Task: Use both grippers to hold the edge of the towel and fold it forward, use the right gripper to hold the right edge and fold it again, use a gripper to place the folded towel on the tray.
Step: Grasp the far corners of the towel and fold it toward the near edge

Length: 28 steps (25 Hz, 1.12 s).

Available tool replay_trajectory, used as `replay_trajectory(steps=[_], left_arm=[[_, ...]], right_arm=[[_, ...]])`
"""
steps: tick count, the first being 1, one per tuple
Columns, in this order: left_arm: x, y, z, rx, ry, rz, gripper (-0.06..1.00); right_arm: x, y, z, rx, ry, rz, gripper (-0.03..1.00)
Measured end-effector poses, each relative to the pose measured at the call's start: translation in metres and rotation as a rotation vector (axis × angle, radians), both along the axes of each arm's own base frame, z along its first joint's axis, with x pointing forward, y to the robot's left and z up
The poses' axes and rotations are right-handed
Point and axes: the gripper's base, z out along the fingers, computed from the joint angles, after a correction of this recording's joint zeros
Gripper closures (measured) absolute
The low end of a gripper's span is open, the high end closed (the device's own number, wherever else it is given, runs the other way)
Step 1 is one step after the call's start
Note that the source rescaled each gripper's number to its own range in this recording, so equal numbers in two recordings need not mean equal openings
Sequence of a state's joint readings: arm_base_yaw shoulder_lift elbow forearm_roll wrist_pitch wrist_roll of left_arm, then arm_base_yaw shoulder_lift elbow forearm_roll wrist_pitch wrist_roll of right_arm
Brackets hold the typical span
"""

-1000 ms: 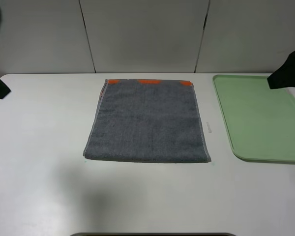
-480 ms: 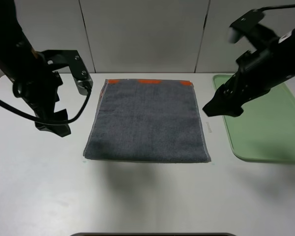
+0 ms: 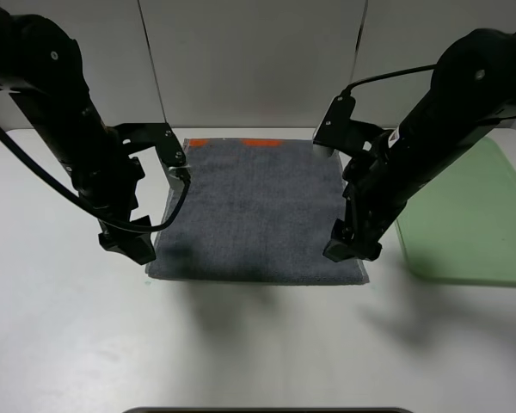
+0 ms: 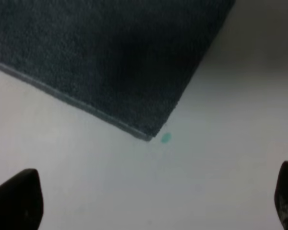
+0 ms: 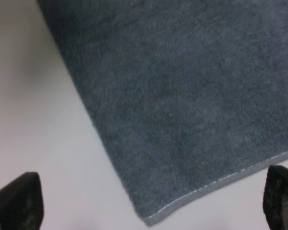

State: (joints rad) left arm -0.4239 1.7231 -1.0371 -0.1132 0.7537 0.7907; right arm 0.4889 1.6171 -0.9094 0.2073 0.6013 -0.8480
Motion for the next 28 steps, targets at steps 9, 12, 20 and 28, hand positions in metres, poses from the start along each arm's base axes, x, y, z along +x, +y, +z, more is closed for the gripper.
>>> replay_trajectory(steps=[9, 12, 20, 28], left_arm=[[0.012, -0.005, -0.035, 0.013, -0.008, -0.212, -0.02], [0.014, -0.006, -0.04, 0.014, -0.028, -0.278, -0.02], [0.022, -0.013, -0.039, 0.001, -0.144, -0.389, -0.02], [0.014, -0.034, -0.06, 0.01, -0.113, -0.497, -0.02]], right_arm=[[0.011, 0.0, -0.018, -0.081, -0.054, 0.063, -0.03], [0.013, 0.0, -0.023, -0.104, -0.055, 0.082, -0.03], [0.012, 0.01, -0.038, -0.198, -0.083, 0.23, -0.03], [0.005, 0.028, -0.054, -0.225, -0.057, 0.309, -0.03]])
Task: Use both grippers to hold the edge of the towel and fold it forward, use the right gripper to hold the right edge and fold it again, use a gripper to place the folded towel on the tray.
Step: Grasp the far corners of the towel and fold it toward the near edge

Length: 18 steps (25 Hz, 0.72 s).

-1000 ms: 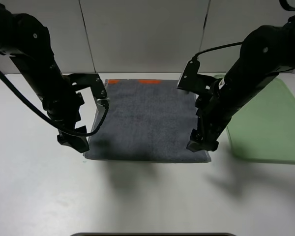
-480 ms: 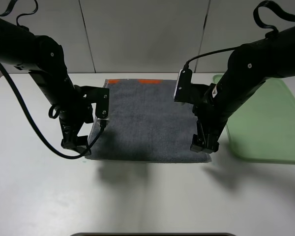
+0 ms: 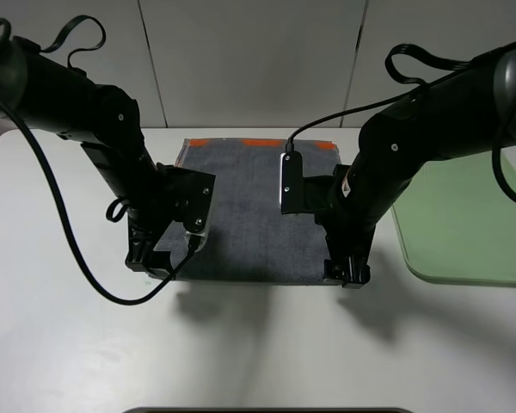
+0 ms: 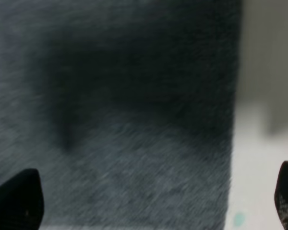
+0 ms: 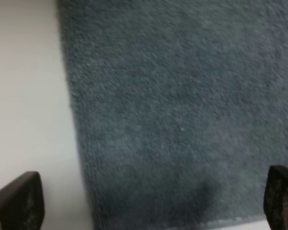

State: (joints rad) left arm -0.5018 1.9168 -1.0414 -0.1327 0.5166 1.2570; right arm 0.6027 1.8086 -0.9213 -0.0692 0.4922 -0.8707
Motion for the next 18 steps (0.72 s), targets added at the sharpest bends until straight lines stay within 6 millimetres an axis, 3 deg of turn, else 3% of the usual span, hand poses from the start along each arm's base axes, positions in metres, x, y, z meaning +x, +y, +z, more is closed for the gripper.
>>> replay_trajectory(steps=[18], left_arm=[[-0.001, -0.001, -0.015, 0.02, 0.036, -0.005, -0.02]], right_arm=[[0.0, 0.0, -0.035, -0.069, 0.084, 0.013, -0.03]])
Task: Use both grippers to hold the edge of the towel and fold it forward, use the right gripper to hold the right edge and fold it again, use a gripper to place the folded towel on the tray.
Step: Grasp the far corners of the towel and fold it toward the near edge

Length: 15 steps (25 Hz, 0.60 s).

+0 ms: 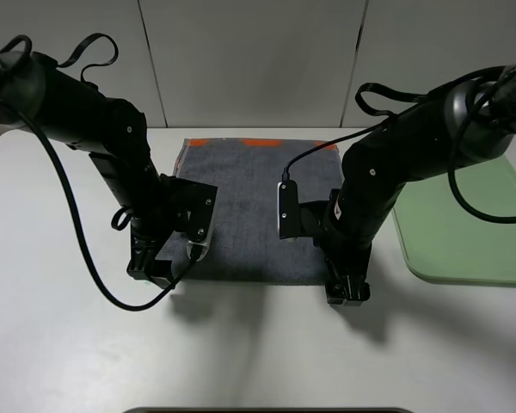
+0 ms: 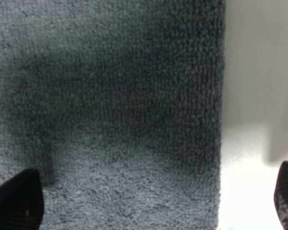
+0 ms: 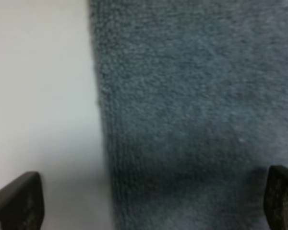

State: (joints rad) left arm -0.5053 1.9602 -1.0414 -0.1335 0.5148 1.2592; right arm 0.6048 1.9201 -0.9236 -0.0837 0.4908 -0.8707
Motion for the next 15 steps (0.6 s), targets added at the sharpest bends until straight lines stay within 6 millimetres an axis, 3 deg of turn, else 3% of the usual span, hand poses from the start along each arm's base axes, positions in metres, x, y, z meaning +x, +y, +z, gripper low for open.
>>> replay_trajectory(steps=[7, 15], left_arm=[[-0.001, 0.0, -0.014, 0.02, 0.038, 0.001, -0.01], [0.0, 0.0, -0.016, 0.021, 0.04, 0.003, 0.01]], right_arm=[[0.001, 0.0, -0.007, -0.012, 0.016, 0.002, -0.03], [0.001, 0.001, -0.007, -0.009, 0.013, 0.001, -0.03]])
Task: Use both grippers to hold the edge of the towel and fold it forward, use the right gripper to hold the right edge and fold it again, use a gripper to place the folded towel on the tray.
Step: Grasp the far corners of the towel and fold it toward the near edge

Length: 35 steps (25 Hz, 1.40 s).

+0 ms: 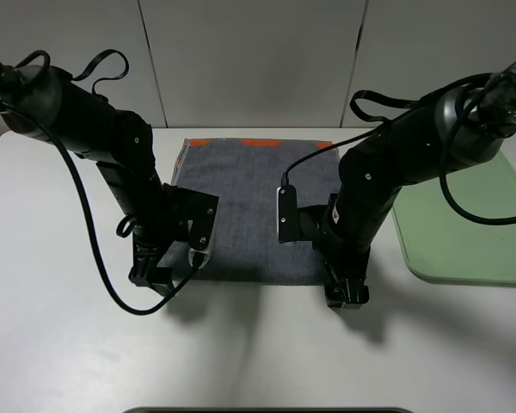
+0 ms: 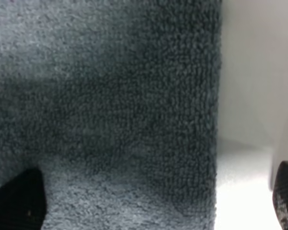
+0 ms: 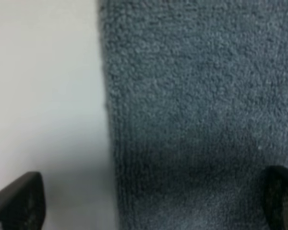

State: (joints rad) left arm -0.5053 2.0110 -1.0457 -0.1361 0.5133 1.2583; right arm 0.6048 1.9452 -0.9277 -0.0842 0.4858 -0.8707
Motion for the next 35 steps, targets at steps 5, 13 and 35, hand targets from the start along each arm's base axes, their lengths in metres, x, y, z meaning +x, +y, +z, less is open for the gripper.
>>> replay_trajectory(steps=[5, 13, 35], left_arm=[[0.0018, -0.0006, -0.0005, -0.006, -0.019, 0.001, 0.17], [0.0019, -0.0007, -0.0006, -0.005, -0.015, 0.001, 0.42], [0.0006, -0.0004, -0.0004, -0.001, 0.0, 0.001, 0.94]], right_arm=[[0.0001, 0.0002, 0.0, 0.003, -0.001, -0.002, -0.01], [0.001, 0.0013, -0.0004, 0.015, -0.01, -0.006, 0.26], [0.0011, 0.0013, -0.0004, 0.019, -0.009, -0.031, 0.97]])
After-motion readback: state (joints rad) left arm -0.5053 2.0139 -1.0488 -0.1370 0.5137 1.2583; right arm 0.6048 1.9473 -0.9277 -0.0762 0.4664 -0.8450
